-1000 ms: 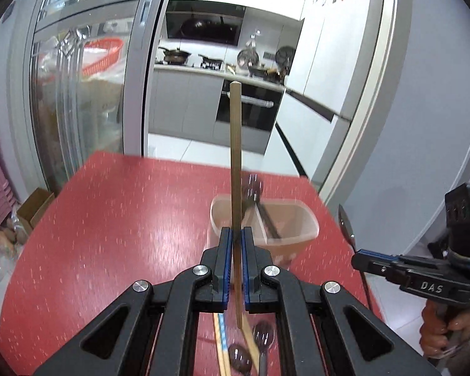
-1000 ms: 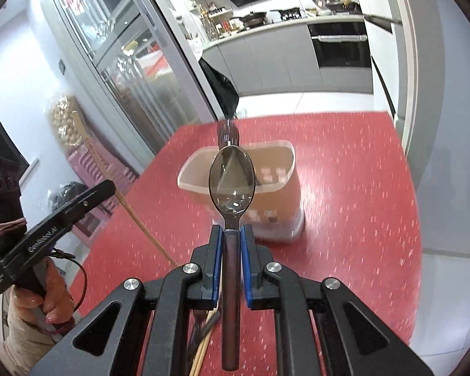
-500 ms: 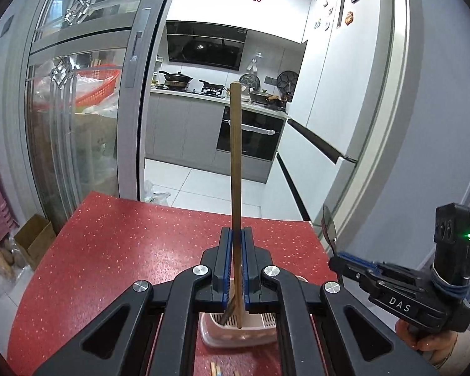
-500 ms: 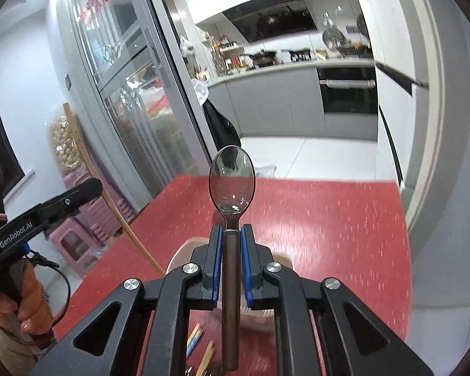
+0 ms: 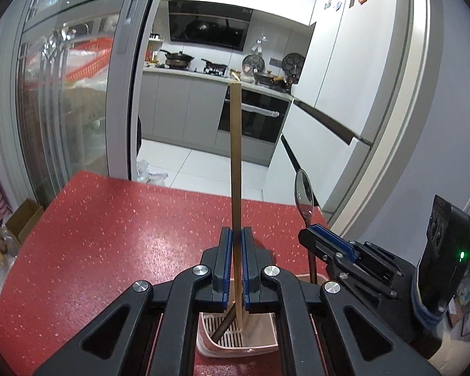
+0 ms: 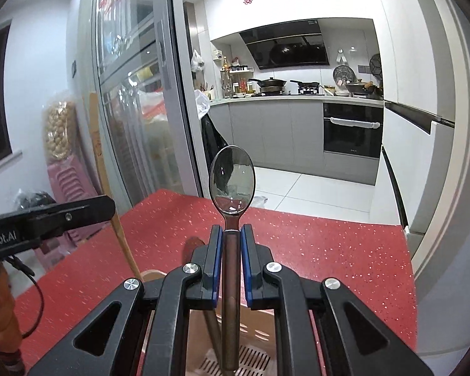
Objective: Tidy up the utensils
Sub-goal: 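Lower the spoon and chopstick into the caddy and open both grippers, then move both grippers back over the remaining utensils on the table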
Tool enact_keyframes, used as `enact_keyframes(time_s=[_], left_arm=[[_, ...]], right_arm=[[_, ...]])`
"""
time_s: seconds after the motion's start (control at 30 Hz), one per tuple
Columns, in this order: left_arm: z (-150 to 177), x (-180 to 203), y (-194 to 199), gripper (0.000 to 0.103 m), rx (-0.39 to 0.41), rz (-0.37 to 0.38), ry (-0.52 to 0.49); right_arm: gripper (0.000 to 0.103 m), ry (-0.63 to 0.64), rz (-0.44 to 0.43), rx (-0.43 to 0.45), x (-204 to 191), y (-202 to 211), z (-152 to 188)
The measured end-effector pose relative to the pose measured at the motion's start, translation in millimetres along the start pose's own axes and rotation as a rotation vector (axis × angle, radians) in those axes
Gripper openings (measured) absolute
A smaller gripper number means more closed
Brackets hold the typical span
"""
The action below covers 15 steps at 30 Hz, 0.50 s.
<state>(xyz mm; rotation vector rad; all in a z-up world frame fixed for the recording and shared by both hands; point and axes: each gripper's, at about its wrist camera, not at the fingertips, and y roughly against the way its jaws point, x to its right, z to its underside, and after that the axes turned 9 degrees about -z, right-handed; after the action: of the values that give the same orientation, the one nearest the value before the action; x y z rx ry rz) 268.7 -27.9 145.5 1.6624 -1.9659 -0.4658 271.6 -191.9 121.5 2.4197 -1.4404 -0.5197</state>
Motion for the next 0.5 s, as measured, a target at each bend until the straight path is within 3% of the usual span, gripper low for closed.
enact_keyframes(time_s=[0.27, 0.5], left_arm=[[28, 6, -21, 0.032, -0.058, -0.015, -0.035], [41, 12, -30, 0.032, -0.086, -0.053, -0.072]], right_arm=[[0.013, 0.072, 0.017, -0.018, -5, -4, 30], [0.013, 0.040, 0.011, -0.064, 1, -2, 40]])
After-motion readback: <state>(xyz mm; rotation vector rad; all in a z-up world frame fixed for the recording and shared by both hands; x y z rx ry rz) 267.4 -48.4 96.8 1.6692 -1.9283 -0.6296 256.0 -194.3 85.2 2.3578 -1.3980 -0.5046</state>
